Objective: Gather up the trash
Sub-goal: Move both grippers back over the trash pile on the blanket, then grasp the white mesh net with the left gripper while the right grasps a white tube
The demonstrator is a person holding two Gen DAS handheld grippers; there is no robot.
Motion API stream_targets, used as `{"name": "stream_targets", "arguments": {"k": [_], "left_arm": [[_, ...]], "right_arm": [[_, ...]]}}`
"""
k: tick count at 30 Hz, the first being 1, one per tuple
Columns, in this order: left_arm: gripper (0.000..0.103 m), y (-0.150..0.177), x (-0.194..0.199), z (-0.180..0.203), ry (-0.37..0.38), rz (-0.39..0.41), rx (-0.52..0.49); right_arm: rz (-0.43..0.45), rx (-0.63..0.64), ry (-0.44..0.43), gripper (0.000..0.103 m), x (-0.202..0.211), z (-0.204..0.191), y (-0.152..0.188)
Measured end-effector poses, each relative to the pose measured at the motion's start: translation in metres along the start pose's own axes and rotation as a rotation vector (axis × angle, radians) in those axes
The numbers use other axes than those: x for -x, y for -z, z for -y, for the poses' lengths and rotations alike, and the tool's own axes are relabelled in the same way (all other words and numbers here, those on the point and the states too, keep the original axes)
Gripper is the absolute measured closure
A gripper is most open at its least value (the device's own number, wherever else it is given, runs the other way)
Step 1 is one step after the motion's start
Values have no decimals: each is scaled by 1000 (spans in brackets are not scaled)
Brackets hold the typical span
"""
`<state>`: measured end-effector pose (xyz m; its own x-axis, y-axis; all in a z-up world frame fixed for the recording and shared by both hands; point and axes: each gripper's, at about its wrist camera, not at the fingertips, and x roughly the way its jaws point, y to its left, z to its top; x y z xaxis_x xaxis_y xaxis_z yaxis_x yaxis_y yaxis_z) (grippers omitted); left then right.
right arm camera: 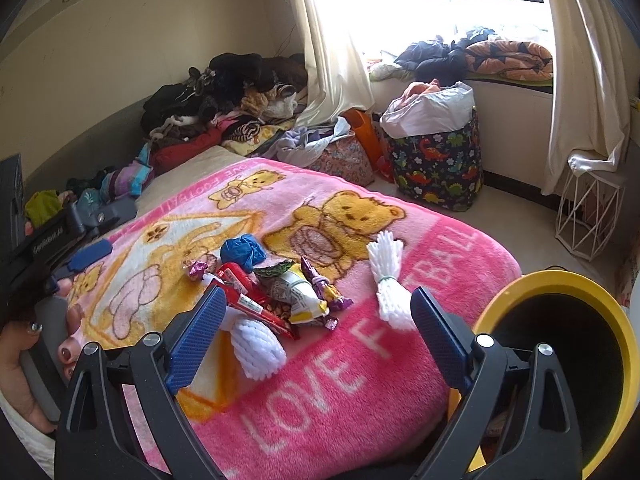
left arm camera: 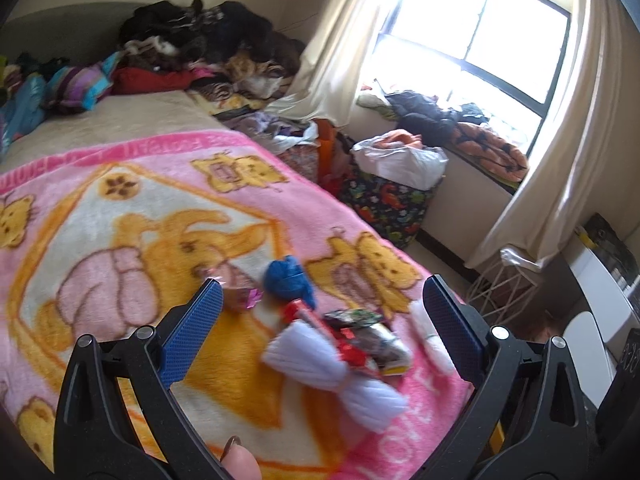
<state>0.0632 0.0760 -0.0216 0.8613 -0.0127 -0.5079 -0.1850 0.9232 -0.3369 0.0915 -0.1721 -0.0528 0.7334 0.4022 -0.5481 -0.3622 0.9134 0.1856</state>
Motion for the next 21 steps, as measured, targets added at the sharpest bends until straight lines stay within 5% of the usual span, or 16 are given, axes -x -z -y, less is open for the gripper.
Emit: {"name": "stream_targets", "arguments": {"k": [11, 18, 21], "left_arm": [[11, 17, -26, -47, -97, -96, 55], [32, 38, -52, -49, -50, -215, 83], [33, 48, -64, -48, -20, -265, 97]], "right_arm": [[-46, 45, -10, 18, -38, -12, -5], [-103, 56, -8, 32, -70, -6, -4], [-134, 54, -13, 39, -85, -2, -3]]}}
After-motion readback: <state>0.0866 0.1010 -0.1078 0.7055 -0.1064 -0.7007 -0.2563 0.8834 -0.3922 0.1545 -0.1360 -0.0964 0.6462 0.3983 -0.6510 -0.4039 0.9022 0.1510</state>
